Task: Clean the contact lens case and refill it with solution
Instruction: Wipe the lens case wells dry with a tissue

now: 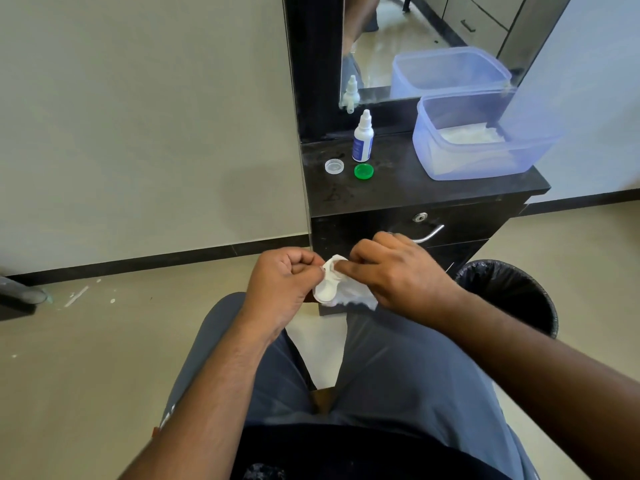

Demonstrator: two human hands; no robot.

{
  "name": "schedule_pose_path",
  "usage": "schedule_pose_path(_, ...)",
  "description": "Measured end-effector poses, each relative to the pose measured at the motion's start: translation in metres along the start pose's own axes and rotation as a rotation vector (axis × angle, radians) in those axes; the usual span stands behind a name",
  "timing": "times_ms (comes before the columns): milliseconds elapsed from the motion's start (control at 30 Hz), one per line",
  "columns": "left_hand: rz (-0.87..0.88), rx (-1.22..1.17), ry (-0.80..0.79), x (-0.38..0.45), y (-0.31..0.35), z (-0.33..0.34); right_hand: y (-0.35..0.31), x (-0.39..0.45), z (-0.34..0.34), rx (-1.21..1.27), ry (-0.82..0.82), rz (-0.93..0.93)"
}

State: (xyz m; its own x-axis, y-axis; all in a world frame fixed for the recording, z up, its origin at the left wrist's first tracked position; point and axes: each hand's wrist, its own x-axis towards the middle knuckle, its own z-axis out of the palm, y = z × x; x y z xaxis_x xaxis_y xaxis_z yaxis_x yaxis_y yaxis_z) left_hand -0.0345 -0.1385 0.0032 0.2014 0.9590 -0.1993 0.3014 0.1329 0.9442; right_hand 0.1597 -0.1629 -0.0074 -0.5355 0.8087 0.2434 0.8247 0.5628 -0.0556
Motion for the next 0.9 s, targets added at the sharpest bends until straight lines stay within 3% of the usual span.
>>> schedule_pose_path(133, 0.004, 0.026, 0.032, 0.004, 0.001, -0.002, -0.011, 0.001, 0.001, 0.182, -0.017, 0.034)
schedule_pose_path(300, -0.007, 0.017, -0.012, -0.003, -0.002, 0.001, 0.001, 0.002, -0.003, 0.007, -0.059, -0.008)
schedule_pose_path(500, -0.002, 0.045, 0.036, 0.000, -0.006, -0.008, -0.006, 0.004, 0.000, 0.144, -0.093, -0.025)
schedule_pose_path(633, -0.009, 0.041, 0.026, -0.001, -0.007, -0.007, -0.008, 0.011, -0.002, 0.034, -0.032, -0.020)
schedule_pose_path(833, -0.002, 0.070, 0.017, 0.002, -0.009, -0.015, -0.005, 0.009, -0.001, 0.074, -0.022, -0.070)
schedule_pose_path(900, 0.007, 0.071, 0.010, 0.002, -0.009, -0.015, -0.002, 0.010, -0.007, 0.171, 0.063, -0.011)
